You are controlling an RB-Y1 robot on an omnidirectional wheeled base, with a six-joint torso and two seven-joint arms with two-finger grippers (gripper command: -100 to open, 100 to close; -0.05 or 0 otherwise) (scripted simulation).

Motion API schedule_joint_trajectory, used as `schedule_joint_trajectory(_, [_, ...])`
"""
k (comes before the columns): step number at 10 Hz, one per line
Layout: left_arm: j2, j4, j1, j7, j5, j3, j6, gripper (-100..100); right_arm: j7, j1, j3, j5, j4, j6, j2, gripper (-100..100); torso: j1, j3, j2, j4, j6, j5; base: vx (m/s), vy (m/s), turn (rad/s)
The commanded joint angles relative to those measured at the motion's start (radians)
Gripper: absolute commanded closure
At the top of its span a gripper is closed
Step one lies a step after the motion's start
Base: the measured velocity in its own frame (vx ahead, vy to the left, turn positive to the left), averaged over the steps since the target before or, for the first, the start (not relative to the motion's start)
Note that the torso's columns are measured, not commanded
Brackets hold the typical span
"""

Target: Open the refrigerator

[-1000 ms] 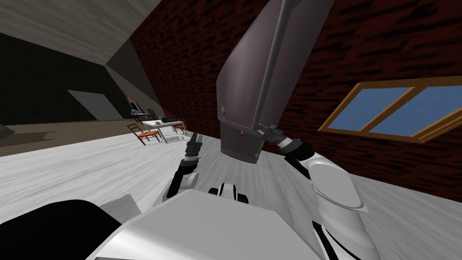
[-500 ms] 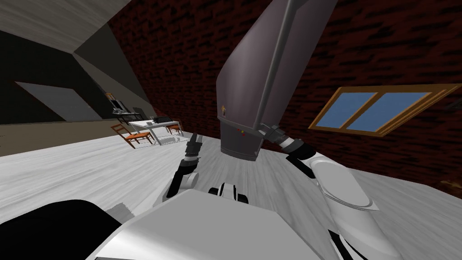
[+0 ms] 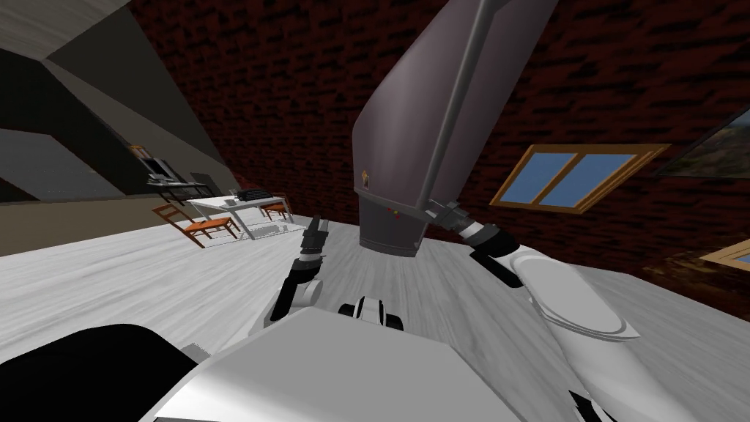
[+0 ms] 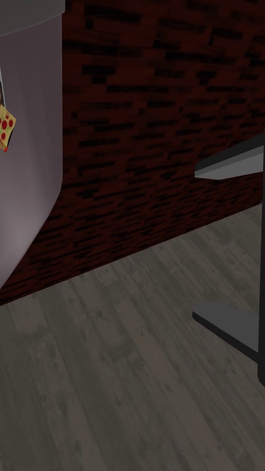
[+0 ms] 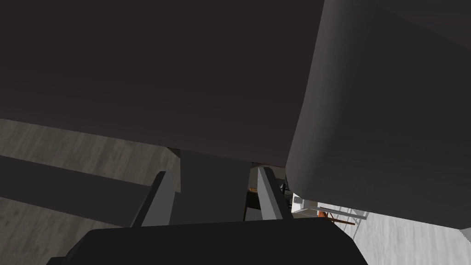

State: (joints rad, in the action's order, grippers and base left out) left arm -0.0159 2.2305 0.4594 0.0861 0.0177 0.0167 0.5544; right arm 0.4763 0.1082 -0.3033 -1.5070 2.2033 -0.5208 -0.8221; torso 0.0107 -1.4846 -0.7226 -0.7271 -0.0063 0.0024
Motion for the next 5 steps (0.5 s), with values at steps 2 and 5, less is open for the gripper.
schedule_joint_trajectory(2, [0.000, 0.000, 0.000, 0.000, 0.000, 0.000, 0.000, 0, 0.044, -0.038, 0.014, 0.113, -0.054, 0.090, -0.109, 100, -0.006, -0.002, 0.000, -0.001, 0.003, -0.002, -0.102, 0.233, -0.223])
schedule_joint_trajectory(5, [0.000, 0.000, 0.000, 0.000, 0.000, 0.000, 0.000, 0, 0.087, -0.066, 0.019, 0.202, -0.103, 0.142, -0.184, 100, -0.010, -0.003, 0.001, -0.005, -0.002, 0.000, -0.046, 0.127, -0.144])
